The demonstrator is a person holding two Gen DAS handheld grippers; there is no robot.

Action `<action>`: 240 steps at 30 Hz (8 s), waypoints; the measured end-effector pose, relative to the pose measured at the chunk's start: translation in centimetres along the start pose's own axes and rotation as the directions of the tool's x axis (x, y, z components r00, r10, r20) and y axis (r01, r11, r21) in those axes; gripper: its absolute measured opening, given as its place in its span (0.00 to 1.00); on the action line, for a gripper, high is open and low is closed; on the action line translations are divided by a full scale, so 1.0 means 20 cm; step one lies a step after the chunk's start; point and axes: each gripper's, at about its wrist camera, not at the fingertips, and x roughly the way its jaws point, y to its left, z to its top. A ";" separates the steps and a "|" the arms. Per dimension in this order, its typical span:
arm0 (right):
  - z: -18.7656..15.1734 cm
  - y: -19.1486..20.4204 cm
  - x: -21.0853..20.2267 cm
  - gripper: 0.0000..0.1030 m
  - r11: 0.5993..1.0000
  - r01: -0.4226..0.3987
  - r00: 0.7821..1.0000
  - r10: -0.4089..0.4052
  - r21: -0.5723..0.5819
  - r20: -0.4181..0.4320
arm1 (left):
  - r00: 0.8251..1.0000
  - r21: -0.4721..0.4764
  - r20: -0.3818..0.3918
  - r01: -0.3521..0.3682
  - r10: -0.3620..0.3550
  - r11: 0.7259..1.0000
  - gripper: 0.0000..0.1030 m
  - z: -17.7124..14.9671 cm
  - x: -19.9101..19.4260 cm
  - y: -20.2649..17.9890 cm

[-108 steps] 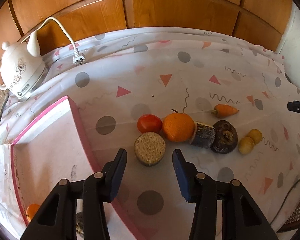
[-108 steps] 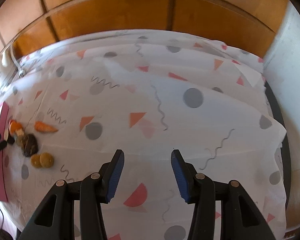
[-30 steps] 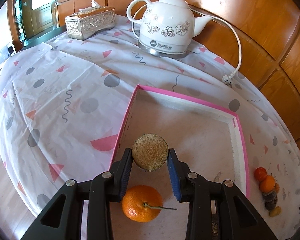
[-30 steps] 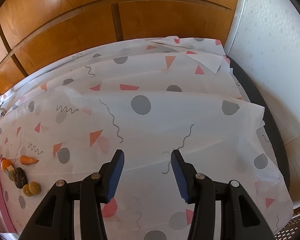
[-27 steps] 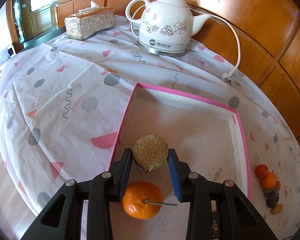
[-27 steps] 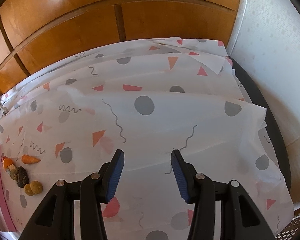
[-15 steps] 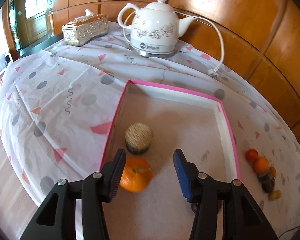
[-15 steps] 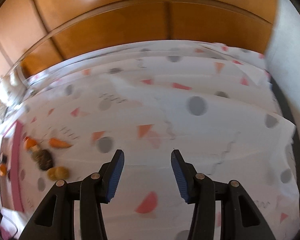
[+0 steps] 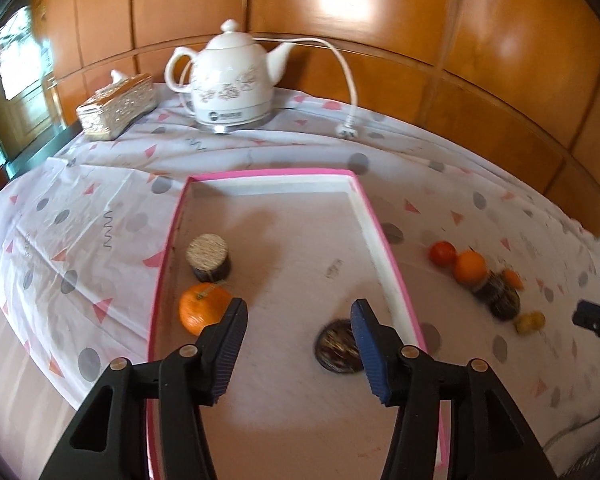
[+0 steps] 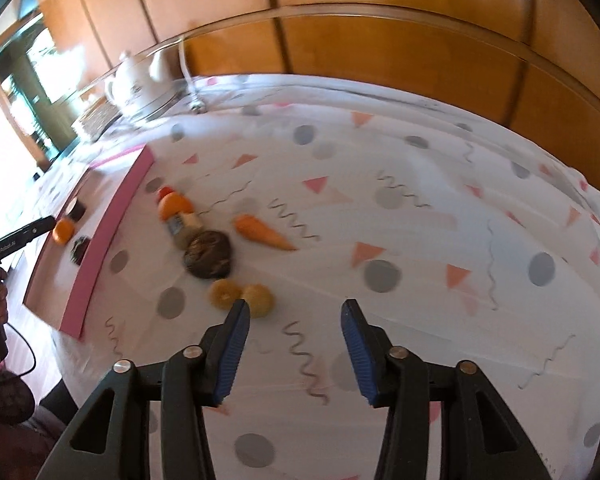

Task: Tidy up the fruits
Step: 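Carry the cylindrical piece into the pink tray and release it with the left gripper, then reach the right gripper to a small yellow potato and grasp it, then carry the yellow potato into the pink tray and open the right gripper, then move the right gripper back toward the remaining fruits, then reach the left gripper to the red tomato and close on it, then carry the red tomato into the pink tray and open the left gripper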

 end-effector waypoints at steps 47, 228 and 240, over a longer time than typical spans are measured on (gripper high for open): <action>0.04 0.38 0.03 0.20 0.992 -0.085 0.996 0.085 -0.091 -0.001 | 0.997 -0.056 0.063 -0.043 0.046 0.998 0.62 -0.15 -0.21 0.12; 0.03 -0.40 0.07 0.30 0.904 0.334 0.943 -0.315 0.267 -0.111 | 0.996 -0.032 -0.067 -0.053 0.051 0.998 0.29 0.08 0.24 0.14; 0.08 -0.14 0.07 0.30 0.985 0.148 0.989 -0.150 0.088 0.012 | 0.997 -0.055 -0.047 -0.064 0.062 0.996 0.42 -0.04 0.13 0.13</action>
